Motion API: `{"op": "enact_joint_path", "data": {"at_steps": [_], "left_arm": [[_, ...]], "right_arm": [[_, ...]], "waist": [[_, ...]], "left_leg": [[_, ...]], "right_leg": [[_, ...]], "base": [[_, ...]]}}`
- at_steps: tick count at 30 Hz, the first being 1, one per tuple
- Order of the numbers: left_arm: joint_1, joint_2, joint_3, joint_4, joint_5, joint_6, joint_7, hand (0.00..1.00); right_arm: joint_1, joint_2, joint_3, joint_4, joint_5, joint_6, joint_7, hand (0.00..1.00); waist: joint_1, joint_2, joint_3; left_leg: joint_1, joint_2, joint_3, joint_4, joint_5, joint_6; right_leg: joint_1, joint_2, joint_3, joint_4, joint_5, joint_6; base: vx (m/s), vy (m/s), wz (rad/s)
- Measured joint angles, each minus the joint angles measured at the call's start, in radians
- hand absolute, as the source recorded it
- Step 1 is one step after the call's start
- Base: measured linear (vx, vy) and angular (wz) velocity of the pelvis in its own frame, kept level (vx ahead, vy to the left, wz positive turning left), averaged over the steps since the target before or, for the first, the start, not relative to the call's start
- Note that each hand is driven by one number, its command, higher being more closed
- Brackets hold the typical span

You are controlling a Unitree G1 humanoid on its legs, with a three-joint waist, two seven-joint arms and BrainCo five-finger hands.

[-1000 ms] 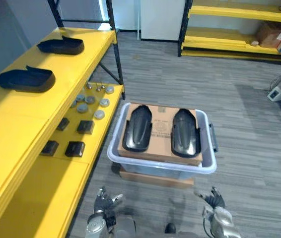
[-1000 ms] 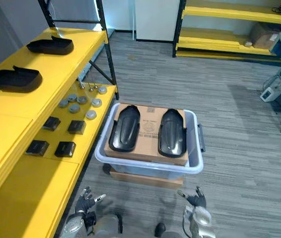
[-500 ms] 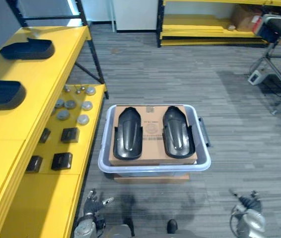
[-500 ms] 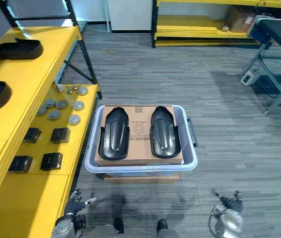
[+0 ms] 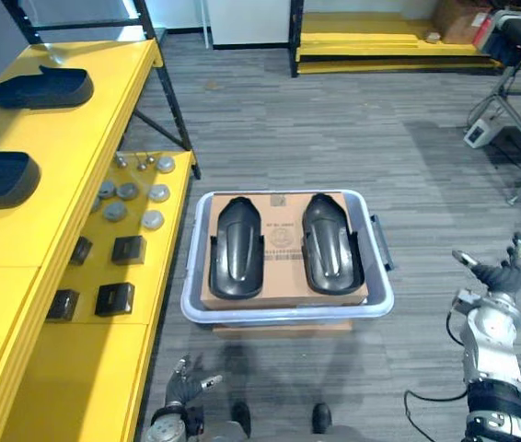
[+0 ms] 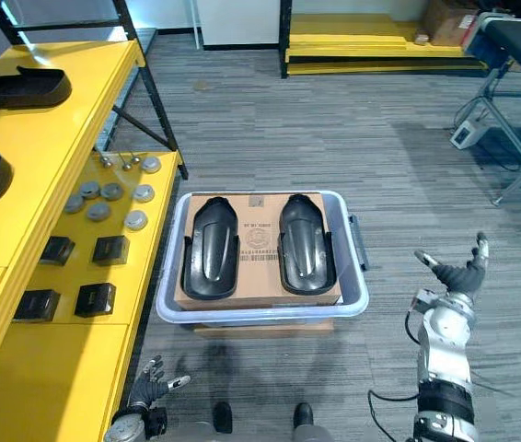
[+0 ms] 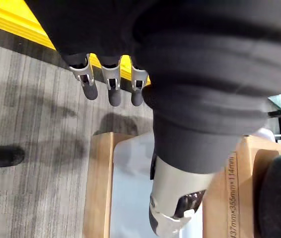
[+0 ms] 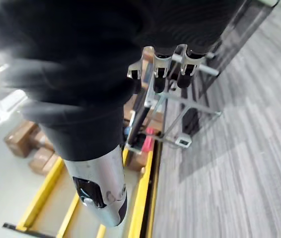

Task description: Walk over and take plastic housings, then place them on the shelf

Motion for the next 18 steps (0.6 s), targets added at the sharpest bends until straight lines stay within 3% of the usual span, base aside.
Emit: {"op": "enact_joint_path", "data": {"at_steps": [3, 11, 18], "left_arm": [[-0.001, 0.000, -0.027, 0.000, -0.008, -0.003, 0.002, 0.00], [-0.055, -0.006, -0.076, -0.014, -0.039, -0.022, 0.029, 0.00], [-0.073, -0.006, -0.095, -0.034, -0.059, -0.037, 0.050, 0.00]], "right_arm": [[-0.092, -0.004, 0.041, 0.165, -0.005, 0.012, 0.001, 0.00], [-0.404, -0.039, 0.077, 0.552, -0.003, 0.084, -0.002, 0.00], [-0.533, -0.085, 0.079, 0.658, 0.032, 0.091, -0.003, 0.00]], "waist": [[0.006, 0.008, 0.009], [0.048, 0.038, 0.134], [0.054, 0.049, 0.197]], "left_leg": [[-0.022, -0.008, -0.021, -0.046, 0.046, 0.001], [-0.140, -0.020, -0.077, -0.071, 0.125, -0.003], [-0.190, -0.031, -0.095, -0.086, 0.157, 0.010]], "right_leg": [[-0.036, -0.006, -0.014, 0.001, 0.019, 0.003], [-0.138, -0.015, -0.057, -0.006, 0.076, 0.000], [-0.182, -0.021, -0.072, -0.012, 0.091, 0.007]], "base": [[-0.14, 0.008, 0.18], [-0.15, 0.023, 0.19], [-0.01, 0.010, 0.08]]}}
